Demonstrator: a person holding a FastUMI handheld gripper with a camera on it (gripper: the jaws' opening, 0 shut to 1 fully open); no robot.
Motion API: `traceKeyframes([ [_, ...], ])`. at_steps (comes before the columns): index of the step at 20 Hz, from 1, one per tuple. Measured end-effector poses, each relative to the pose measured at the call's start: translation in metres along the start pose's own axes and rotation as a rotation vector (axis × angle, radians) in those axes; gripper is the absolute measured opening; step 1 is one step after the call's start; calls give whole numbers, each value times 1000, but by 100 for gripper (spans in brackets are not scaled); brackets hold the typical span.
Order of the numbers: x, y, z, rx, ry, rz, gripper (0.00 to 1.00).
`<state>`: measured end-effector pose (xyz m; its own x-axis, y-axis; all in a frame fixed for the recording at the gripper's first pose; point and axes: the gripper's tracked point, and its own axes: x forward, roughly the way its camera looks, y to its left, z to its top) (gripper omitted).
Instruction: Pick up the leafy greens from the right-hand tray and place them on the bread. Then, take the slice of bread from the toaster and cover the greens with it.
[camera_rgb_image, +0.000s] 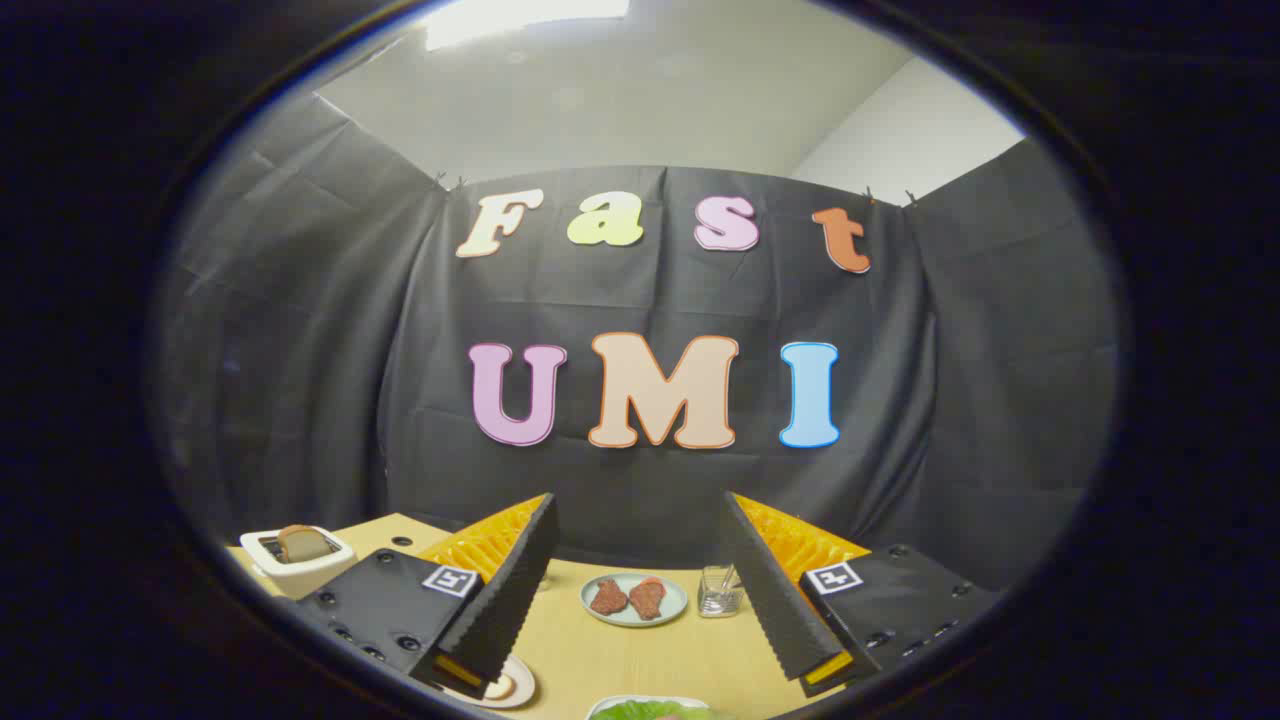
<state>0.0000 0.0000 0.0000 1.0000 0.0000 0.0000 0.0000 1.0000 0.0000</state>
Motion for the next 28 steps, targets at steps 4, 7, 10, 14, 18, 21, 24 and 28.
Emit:
traceKeyframes([
  [4, 2, -9, 1, -5, -7, -5, 100],
  [7, 3, -14, 5, -2, -18, -8, 100],
  [10, 4, -19, 2, 2, -15, -8, 100],
  [14, 5, -25, 1, -4, -13, -6, 100],
  [18, 6, -30, -2, -6, -6, -1, 100],
  [21, 7, -29, -7, -2, 11, 26, 100],
  [24, 6, -33, -18, -11, 44, 66, 100],
  [28, 5, -36, -39, -73, 114, 161, 100],
])
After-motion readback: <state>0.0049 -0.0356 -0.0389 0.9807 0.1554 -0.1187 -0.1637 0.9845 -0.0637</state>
